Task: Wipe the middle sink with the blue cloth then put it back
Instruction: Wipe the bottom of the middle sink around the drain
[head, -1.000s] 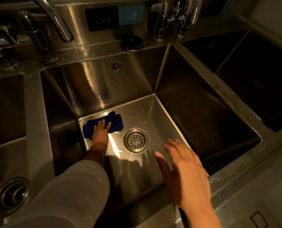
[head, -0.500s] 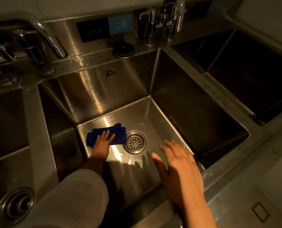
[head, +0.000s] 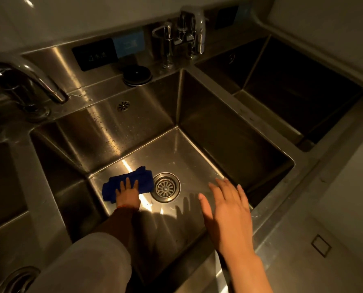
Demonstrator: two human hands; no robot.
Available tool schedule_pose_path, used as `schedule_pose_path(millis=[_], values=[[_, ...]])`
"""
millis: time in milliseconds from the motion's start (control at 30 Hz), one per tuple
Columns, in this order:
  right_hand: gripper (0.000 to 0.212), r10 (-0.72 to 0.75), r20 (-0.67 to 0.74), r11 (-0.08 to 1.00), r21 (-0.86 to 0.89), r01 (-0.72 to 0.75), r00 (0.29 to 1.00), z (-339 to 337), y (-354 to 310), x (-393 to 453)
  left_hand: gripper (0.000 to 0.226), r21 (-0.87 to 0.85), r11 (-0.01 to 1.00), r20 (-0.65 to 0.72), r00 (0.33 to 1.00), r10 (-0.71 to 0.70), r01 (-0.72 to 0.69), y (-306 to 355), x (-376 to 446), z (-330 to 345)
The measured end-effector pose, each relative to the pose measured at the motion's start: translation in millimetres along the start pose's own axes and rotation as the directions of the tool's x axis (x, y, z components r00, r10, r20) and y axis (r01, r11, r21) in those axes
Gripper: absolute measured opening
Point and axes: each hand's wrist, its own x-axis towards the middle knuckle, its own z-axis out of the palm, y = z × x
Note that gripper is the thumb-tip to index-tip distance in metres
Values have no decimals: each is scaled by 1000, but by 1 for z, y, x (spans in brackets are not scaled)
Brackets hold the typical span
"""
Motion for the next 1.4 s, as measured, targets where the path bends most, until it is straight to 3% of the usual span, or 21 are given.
schedule_pose_path(millis=[233, 367, 800, 1067, 1267, 1400], values=[[35, 188, -142, 982, 6, -189, 972, -3, 1, 8, 66, -12, 1000, -7, 1000, 2, -2, 3, 1, 2], [41, 241, -51, 970, 4, -241, 969, 1, 5, 7, 66, -43, 999, -26, 999, 21, -22, 6, 5, 3], [45, 236, -7, 972, -4, -236, 972, 7, 9, 8, 70, 51, 998, 17, 1000, 24, -24, 12, 10, 7], [46, 237, -23, 972, 1, -237, 971, 8, 9, 9, 60, 215, 957, 54, 981, 188, -195, -14, 32, 9], [49, 230, -30, 973, 8, -230, 973, 8, 9, 9, 66, 300, 869, 158, 919, 361, -393, -37, 54, -8], [58, 223, -29, 975, 8, -223, 974, 9, 9, 8, 71, 306, 850, 178, 903, 391, -428, -41, 53, -17]])
